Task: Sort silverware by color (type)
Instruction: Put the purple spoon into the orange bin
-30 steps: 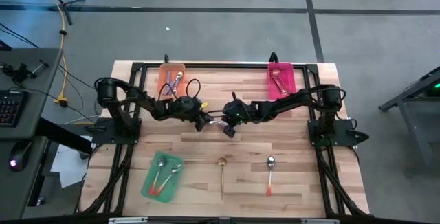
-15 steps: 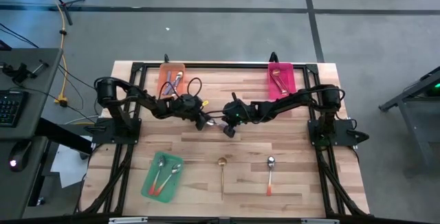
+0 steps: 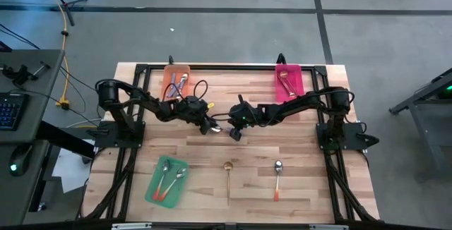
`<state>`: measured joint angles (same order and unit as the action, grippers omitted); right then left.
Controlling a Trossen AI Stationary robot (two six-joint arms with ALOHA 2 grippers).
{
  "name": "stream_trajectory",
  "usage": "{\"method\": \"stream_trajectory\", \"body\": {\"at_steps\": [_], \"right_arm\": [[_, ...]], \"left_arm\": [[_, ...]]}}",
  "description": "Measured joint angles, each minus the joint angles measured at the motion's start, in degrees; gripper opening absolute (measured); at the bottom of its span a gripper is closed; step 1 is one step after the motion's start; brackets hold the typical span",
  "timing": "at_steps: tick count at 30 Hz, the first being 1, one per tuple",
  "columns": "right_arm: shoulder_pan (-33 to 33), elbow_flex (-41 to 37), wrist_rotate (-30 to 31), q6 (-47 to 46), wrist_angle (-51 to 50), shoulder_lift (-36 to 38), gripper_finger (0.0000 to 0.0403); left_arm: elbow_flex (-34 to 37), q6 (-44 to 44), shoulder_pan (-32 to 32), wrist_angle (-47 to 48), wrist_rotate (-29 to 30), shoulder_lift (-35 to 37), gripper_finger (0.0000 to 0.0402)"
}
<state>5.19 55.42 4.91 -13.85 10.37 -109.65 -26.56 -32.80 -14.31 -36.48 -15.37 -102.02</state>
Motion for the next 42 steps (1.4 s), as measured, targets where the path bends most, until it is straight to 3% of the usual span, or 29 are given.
{"method": "stream_trajectory", "body": {"at_steps": [8, 28, 38, 42], "right_arm": [[0.0, 0.0, -0.02, 0.45, 0.0, 0.0, 0.0], [-1.06, -0.02, -0.26, 0.44, -1.56, 0.0, 0.0], [-3.5, -0.04, -0.64, 0.26, -4.82, 1.32, 0.0], [-4.85, -0.04, -0.63, 1.3, -4.6, 1.33, 0.0]], "left_arm": [[-0.11, -1.68, -0.3, 1.94, -2.77, 0.27, 0.0157], [-0.48, -2.08, 0.02, 5.23, -5.8, 0.82, 0.0159], [0.03, -3.73, 0.2, 23.35, -8.5, 9.09, 0.0158], [0.15, -4.26, 0.57, 23.11, -7.48, 9.13, 0.0158]]}}
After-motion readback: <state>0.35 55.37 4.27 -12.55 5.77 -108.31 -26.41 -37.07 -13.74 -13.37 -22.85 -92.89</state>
